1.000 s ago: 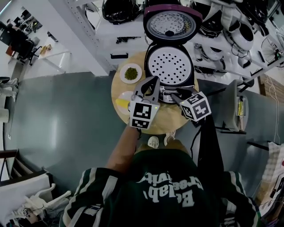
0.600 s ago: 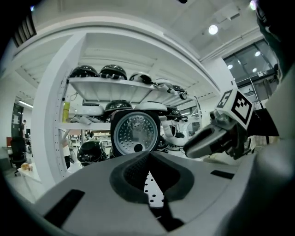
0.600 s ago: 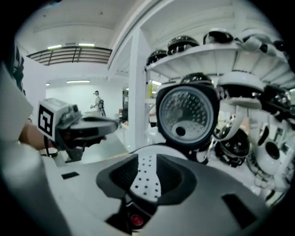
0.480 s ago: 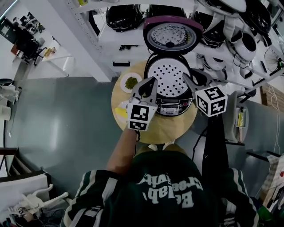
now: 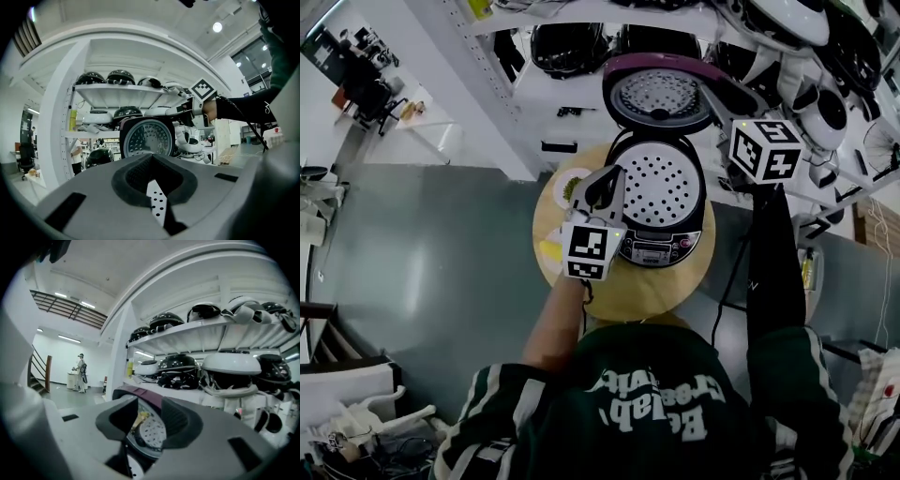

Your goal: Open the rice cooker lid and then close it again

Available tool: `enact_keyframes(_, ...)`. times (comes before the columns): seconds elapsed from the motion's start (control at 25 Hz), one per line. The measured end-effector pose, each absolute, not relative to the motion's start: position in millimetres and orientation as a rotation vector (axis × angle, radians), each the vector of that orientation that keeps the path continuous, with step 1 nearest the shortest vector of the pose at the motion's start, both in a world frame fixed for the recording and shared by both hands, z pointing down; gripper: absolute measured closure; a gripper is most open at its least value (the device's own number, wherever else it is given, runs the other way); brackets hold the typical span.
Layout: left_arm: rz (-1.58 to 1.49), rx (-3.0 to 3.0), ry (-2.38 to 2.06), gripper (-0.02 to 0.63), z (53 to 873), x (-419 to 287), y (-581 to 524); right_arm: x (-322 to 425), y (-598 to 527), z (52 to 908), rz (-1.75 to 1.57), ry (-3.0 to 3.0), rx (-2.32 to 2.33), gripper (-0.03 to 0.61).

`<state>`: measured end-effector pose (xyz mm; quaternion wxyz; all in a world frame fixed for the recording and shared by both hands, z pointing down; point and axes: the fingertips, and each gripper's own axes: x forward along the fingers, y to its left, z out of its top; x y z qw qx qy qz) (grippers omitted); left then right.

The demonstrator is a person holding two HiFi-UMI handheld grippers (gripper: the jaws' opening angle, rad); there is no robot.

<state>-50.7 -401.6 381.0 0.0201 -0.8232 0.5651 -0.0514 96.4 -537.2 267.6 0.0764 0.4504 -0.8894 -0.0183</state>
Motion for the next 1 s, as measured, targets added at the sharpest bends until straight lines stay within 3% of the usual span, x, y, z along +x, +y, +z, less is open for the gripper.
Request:
enact_keyframes(0.28, -0.15, -2.519, 1.798, 0.614, 377.9, -56.3, -409.1, 96.1, -593.3, 251.6, -0.005, -2.652, 1.334, 0.416)
enact_keyframes(0.44, -0.153, -2.52, 1.809, 0.614, 382.1, -56.5, -408.4, 92.1, -610.1, 263.6, 0.199, -2.614, 1.268, 0.407)
enact_keyframes(1.0, -0.165, -2.561, 1.763, 0.614, 384.7, -47.3, -390.3, 95.0, -572.9, 270.8, 0.35, -2.622, 1.194, 0.408)
